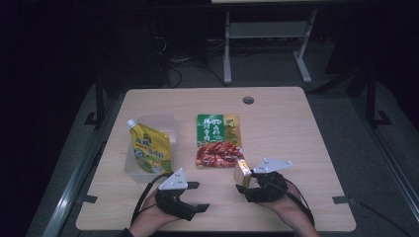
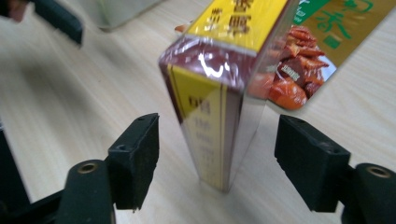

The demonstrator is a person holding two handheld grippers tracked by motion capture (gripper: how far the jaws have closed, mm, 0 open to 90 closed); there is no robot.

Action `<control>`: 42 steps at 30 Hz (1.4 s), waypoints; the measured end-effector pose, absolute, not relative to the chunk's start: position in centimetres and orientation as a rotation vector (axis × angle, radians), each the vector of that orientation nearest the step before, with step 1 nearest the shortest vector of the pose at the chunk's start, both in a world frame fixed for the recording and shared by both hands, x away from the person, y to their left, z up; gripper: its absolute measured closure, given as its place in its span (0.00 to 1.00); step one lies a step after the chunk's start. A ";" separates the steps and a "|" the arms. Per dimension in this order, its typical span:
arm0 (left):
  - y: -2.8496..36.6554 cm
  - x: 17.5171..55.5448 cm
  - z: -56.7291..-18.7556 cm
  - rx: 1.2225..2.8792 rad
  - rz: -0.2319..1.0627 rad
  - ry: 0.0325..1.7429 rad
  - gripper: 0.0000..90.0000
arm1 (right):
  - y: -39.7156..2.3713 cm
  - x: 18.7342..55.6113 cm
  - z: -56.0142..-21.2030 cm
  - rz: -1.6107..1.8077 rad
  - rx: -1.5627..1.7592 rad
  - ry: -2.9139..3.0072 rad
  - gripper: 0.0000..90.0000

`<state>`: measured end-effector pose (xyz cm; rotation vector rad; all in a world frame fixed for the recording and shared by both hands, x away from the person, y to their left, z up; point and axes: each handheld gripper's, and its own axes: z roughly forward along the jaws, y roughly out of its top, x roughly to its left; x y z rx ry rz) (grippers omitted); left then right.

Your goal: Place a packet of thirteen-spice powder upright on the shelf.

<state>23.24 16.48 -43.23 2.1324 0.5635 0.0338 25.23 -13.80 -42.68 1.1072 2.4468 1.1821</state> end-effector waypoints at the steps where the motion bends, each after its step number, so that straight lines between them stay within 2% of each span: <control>1: 16.6 23.0 -43.5 2.133 0.022 0.569 0.24 | -13.7 25.3 -42.7 1.187 1.113 2.442 0.35; 9: 16.6 22.8 -43.8 2.135 0.022 0.568 0.24 | -13.0 26.0 -42.9 1.177 1.117 2.430 0.44; 19: 17.5 22.5 -44.1 2.137 0.056 0.589 0.24 | -13.3 26.9 -42.8 1.162 1.089 2.417 0.66; 24: 18.0 22.4 -44.4 2.146 0.065 0.605 0.24 | -13.4 27.5 -42.7 1.150 1.041 2.422 0.73; 42: 19.7 21.3 -44.5 2.131 0.081 0.672 0.24 | -11.7 29.9 -41.3 1.220 0.857 2.530 0.75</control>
